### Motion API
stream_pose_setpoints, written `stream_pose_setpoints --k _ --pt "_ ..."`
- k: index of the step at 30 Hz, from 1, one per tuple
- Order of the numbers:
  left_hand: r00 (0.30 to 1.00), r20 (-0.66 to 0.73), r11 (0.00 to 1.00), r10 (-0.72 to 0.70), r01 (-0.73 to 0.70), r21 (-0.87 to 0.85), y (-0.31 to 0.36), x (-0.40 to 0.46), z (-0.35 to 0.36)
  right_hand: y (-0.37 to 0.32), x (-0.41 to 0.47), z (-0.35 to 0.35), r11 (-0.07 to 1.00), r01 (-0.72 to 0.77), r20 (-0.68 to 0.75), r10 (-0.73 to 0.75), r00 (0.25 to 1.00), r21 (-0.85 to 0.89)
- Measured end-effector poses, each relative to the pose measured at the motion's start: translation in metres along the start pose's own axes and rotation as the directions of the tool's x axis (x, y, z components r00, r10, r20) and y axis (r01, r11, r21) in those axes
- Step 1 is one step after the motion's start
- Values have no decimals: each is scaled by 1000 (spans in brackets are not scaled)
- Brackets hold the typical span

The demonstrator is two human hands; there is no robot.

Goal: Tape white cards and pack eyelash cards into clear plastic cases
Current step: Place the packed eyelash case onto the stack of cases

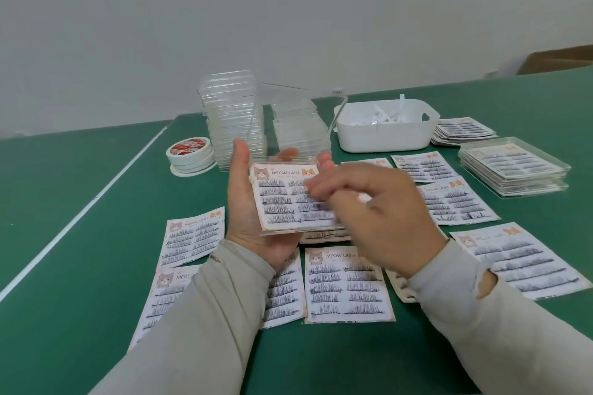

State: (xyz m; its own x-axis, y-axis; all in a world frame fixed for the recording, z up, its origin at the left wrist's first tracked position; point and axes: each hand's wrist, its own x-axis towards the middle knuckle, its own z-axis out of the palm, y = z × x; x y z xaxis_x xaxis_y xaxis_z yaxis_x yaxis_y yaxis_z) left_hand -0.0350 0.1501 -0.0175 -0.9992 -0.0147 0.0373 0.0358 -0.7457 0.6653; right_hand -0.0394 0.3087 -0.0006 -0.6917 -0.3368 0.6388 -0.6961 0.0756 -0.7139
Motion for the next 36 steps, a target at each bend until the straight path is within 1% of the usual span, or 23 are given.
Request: stream_pose_setpoints --k 1,2,3,4,5,7,8,9,11,12,14,16,19,21,22,24,25,26,27,29,30,32,36 --pt "1000 15 1000 4 -4 1 2 -2 1 0 3 -3 990 -60 -129 76 989 125" --pt "1000 24 1000 -1 2 -19 3 -3 3 2 8 -7 978 -96 -260 143 955 187" --pt "1000 29 999 -3 4 -42 3 -3 3 4 12 -11 962 -144 -352 221 909 233" --pt "1000 20 999 6 -5 -47 4 -4 4 6 15 -15 937 -206 -399 310 863 282" --pt "1000 14 999 10 -9 -42 3 -3 4 9 17 -17 904 -273 -404 396 825 329" --pt "1000 9 999 25 -25 -30 4 -4 7 11 18 -19 842 -408 -345 522 780 352" --pt "1000 1 1000 29 -29 -11 3 -4 8 12 18 -18 826 -456 -283 548 787 330" --pt "999 -9 999 41 -41 26 2 -2 7 11 17 -17 819 -487 -194 554 810 304" --pt "994 -41 990 99 -94 104 -2 0 6 7 13 -14 855 -486 27 490 871 178" --pt "989 -49 982 136 -128 139 -5 2 7 6 11 -13 885 -458 125 447 886 84" --pt "980 -63 965 187 -171 198 -7 3 10 2 7 -11 905 -420 261 421 869 -61" --pt "975 -79 953 208 -183 242 -9 2 13 3 5 -11 888 -444 295 460 838 -123" --pt "975 -61 945 212 -189 265 -14 1 14 1 5 -12 872 -473 286 488 825 -124" --pt "973 -54 937 225 -201 286 -16 1 14 -5 7 -19 866 -481 245 500 830 -137" --pt "971 -58 927 232 -202 316 -16 1 15 -6 9 -28 861 -485 192 507 840 -152" --pt "962 -92 901 256 -203 384 -15 2 16 -6 16 -58 849 -477 19 494 869 -226" --pt "957 -112 892 269 -203 403 -14 2 15 -2 19 -78 824 -480 -83 478 874 -301" --pt "951 -127 884 281 -205 419 -13 3 14 5 23 -100 772 -501 -190 465 865 -391" --pt "946 -138 875 294 -209 437 -13 2 14 13 25 -123 691 -545 -284 465 838 -475" --pt "936 -150 850 319 -212 482 -13 2 13 35 29 -162 489 -649 -397 525 752 -583" --pt "933 -150 838 328 -213 503 -13 2 13 46 30 -176 407 -678 -416 563 714 -612" --pt "931 -148 825 335 -214 523 -14 2 14 64 31 -194 306 -691 -428 603 673 -655" --pt "927 -162 824 338 -208 527 -13 4 12 80 34 -204 218 -669 -414 639 648 -710"
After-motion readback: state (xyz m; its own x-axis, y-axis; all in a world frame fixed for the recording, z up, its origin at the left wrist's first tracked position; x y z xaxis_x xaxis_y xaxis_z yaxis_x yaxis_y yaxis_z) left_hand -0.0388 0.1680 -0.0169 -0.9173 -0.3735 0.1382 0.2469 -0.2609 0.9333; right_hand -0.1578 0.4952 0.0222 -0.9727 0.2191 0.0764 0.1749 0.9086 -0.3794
